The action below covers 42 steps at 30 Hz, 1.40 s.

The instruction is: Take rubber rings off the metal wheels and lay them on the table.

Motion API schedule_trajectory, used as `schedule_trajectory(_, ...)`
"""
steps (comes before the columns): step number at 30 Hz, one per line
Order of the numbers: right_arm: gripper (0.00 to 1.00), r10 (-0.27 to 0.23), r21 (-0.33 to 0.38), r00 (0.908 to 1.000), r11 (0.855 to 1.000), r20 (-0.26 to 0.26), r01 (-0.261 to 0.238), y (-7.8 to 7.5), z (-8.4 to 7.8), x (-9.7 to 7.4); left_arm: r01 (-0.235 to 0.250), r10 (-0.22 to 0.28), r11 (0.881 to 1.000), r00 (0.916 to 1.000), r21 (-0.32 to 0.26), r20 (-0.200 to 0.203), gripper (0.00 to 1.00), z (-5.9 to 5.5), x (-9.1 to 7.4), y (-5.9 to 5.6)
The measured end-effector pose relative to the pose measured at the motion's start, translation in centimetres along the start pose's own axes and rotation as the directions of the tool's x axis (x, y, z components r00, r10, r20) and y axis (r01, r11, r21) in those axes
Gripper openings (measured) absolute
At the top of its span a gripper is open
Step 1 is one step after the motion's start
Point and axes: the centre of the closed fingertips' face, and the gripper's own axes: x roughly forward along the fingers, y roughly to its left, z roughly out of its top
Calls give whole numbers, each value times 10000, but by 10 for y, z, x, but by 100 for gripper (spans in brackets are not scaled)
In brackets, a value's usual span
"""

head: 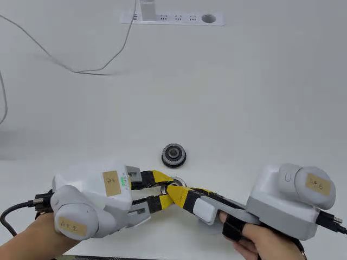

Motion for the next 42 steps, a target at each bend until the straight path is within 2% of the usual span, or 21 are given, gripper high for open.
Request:
schedule_trajectory(9,31,226,189,9997,9996,-18,-225,1,-1,2,1,-1,10000,10000,14,-8,13,-1,0,0)
schedule_trajectory(11,31,284,231,9995,9993,-104,-282,1,-3,2,9,-9,10000,10000,9,-9,13,-1,0,0)
schedule_trajectory(12,31,374,374,9988,9986,-325,-362,3,-7,1,14,-14,10000,10000,15,-10,13,-1,0,0)
schedule_trajectory(14,31,452,611,9985,9972,-306,-433,2,-7,1,23,-23,10000,10000,19,-3,13,0,0,0)
schedule_trajectory(19,30,556,643,9980,9965,-293,-536,1,-7,0,24,-24,10000,10000,3,2,13,0,0,0)
schedule_trajectory(32,28,562,758,9983,9956,-156,-549,1,-6,-3,11,-11,10000,10000,3,-17,13,0,-1,0)
schedule_trajectory(42,24,429,438,9990,9981,-93,-424,-2,-4,-5,6,-6,10000,10000,12,-29,13,0,0,0)
